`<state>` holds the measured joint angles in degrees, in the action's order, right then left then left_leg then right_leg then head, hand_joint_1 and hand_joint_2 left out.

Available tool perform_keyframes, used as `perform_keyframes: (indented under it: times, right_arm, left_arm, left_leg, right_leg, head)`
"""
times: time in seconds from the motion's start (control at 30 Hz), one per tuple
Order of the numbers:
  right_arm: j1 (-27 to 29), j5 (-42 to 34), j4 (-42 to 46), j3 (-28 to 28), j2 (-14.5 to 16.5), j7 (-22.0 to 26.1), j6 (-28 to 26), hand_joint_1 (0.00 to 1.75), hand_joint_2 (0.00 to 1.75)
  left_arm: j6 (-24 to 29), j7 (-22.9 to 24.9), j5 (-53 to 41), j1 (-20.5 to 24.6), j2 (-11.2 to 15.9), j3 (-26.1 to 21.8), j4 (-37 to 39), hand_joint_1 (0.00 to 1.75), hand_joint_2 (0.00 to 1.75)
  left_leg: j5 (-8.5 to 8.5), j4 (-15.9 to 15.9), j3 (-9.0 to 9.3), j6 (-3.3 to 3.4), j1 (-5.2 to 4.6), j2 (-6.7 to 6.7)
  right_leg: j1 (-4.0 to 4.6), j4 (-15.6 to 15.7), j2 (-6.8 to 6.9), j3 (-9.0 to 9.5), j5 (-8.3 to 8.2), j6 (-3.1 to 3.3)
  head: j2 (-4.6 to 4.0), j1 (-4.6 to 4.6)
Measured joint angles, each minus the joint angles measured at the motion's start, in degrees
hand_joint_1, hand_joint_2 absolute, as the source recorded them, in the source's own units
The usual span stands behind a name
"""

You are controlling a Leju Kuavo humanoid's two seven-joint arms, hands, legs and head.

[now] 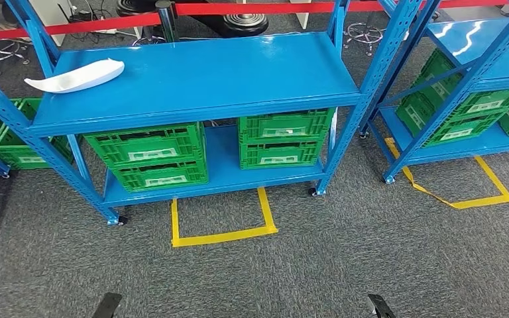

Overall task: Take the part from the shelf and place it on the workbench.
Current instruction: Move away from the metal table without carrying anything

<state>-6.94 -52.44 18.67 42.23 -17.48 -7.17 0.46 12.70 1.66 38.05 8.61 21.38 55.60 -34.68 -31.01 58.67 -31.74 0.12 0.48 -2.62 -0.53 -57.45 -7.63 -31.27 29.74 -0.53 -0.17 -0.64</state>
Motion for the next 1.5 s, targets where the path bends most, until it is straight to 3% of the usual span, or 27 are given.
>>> perform_keyframes:
  times: [0.6, 0.73, 1.5]
  right_arm:
    - [6.3, 21.7, 1.1, -11.4, 6.2, 2.9, 0.0, 0.0, 1.75]
    - [7.8, 26.6, 1.3, -15.0, 7.7, 3.5, -0.1, 0.0, 1.75]
    - [14.7, 52.1, 2.4, -33.3, 15.2, 6.7, -0.3, 0.0, 1.75]
  left_arm:
    - [-5.2, -0.6, -15.7, -6.9, -7.1, -17.4, 2.9, 0.0, 1.75]
    - [-6.3, -0.8, -19.2, -8.6, -8.9, -22.0, 3.8, 0.0, 0.0]
    - [-12.5, -1.5, -37.5, -16.4, -18.4, -45.4, 8.8, 0.0, 0.0]
  left_leg:
    - [-0.03, 0.0, 0.01, -0.02, 0.0, 0.01]
    - [-0.06, 0.0, 0.01, -0.07, 0.0, 0.01]
    - [-0.26, 0.0, 0.04, -0.03, 0.0, 0.01]
  right_leg:
    - [0.0, 0.0, 0.0, 0.01, 0.05, 0.01]
    - [0.0, 0.0, 0.0, 0.03, 0.09, -0.03]
    - [0.01, 0.0, 0.01, 0.12, 0.27, -0.02]
  head:
    - [0.0, -0.12]
    - [0.0, -0.16]
    - [0.0, -0.2]
